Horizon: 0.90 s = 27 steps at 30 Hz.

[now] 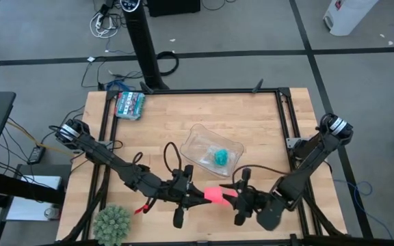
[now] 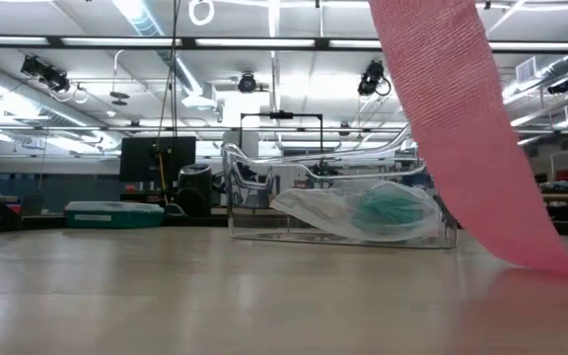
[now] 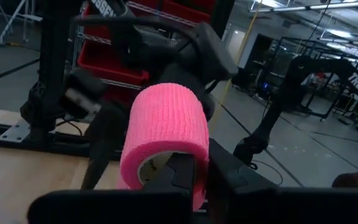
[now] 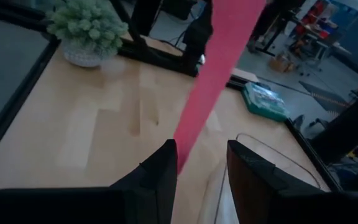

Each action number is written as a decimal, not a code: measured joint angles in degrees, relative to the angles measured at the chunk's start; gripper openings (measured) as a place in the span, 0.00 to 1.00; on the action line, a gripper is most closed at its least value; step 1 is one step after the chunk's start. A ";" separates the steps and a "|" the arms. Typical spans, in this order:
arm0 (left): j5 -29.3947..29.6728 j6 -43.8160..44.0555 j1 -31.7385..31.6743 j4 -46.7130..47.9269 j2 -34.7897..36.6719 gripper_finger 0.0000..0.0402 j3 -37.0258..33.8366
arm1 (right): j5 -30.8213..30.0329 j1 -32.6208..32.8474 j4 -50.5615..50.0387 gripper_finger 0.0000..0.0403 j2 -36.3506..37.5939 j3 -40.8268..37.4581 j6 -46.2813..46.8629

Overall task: Roll bandage
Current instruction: Roll the pink bandage

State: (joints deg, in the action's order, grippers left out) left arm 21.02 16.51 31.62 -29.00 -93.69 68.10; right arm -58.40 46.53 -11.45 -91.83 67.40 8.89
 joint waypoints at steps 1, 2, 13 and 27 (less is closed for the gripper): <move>0.00 0.00 0.00 -0.38 0.00 0.06 0.00 | 0.99 -0.57 -0.18 0.32 0.00 0.00 0.03; -0.07 0.00 0.00 -0.54 0.00 0.06 0.00 | 2.10 -1.21 -0.31 0.32 0.00 0.00 0.21; -0.76 -1.51 0.34 -1.09 0.00 0.06 -0.02 | 5.50 -4.01 11.96 0.09 0.00 -9.27 -1.62; -1.75 0.18 0.66 -1.35 -1.27 0.06 -0.07 | -0.60 -10.31 3.18 0.00 11.11 -10.73 -9.14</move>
State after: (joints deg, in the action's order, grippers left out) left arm 19.27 16.69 32.27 -30.35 -94.96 68.03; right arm -59.00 36.22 -8.27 -80.72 56.66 -0.25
